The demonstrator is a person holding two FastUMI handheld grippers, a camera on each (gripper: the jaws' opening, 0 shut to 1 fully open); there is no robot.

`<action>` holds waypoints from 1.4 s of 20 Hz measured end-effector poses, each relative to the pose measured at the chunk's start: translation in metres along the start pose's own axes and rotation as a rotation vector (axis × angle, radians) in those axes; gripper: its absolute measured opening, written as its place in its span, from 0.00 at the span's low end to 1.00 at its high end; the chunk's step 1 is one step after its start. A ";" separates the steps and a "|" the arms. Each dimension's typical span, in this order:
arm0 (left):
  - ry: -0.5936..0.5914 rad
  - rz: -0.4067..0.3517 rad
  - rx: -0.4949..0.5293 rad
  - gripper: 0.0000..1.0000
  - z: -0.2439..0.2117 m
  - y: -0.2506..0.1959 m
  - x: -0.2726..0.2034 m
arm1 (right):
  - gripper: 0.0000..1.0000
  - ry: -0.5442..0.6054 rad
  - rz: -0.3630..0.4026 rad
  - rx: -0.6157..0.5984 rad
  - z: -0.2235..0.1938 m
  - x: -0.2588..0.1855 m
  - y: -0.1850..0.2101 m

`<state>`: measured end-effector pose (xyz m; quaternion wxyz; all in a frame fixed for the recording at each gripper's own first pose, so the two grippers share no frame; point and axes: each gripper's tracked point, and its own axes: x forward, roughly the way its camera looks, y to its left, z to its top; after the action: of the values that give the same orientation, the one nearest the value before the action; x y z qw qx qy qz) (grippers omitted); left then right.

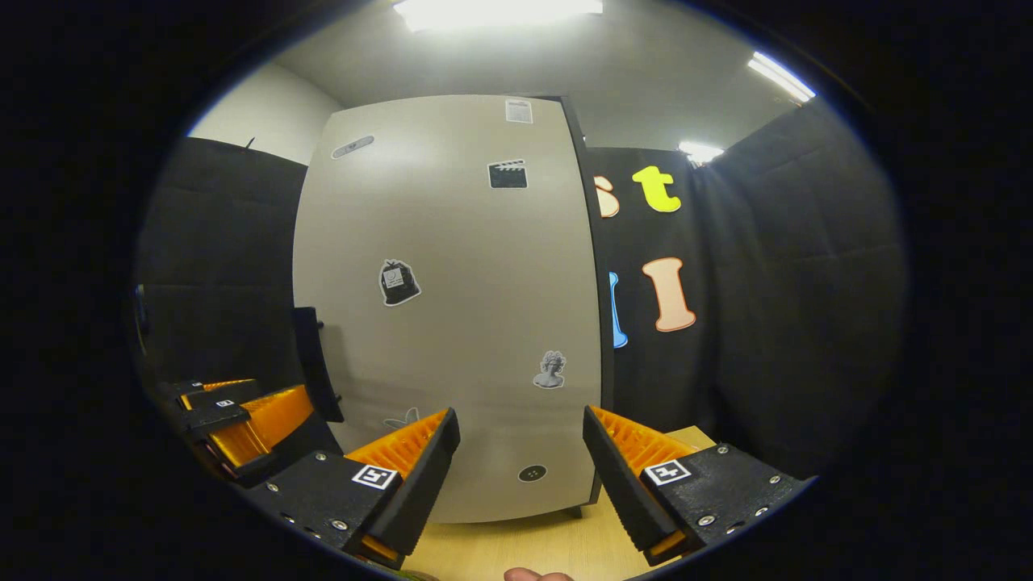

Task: Open the cabinet door with the right hand, grasp the bottle in the cabinet with the left hand and place it on the coaster, then close the cabinet door with the right hand.

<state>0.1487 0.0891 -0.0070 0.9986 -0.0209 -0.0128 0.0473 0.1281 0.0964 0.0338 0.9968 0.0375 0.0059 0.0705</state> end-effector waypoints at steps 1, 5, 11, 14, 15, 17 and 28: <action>0.001 -0.005 -0.004 0.94 -0.001 -0.001 0.001 | 0.95 0.000 -0.002 0.000 0.000 0.001 0.000; 0.009 -0.023 -0.011 0.94 -0.005 -0.003 0.006 | 0.95 0.009 -0.008 0.002 -0.004 0.004 -0.002; -0.011 -0.047 -0.015 0.94 0.001 -0.008 0.008 | 0.95 -0.002 -0.026 0.000 0.000 0.009 -0.011; -0.012 -0.049 -0.019 0.94 0.001 -0.008 0.009 | 0.95 -0.004 -0.030 -0.001 0.001 0.009 -0.012; -0.006 -0.052 -0.021 0.94 -0.001 -0.009 0.010 | 0.95 -0.002 -0.027 -0.002 0.001 0.009 -0.012; -0.003 -0.056 -0.028 0.94 -0.002 -0.008 0.011 | 0.95 -0.003 -0.026 -0.004 0.001 0.009 -0.011; -0.025 -0.052 -0.037 0.94 0.004 -0.004 0.007 | 0.95 -0.009 -0.024 0.004 0.002 0.006 -0.012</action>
<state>0.1562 0.0863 -0.0022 0.9987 -0.0385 -0.0269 0.0214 0.1362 0.0855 0.0350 0.9975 0.0397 0.0020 0.0584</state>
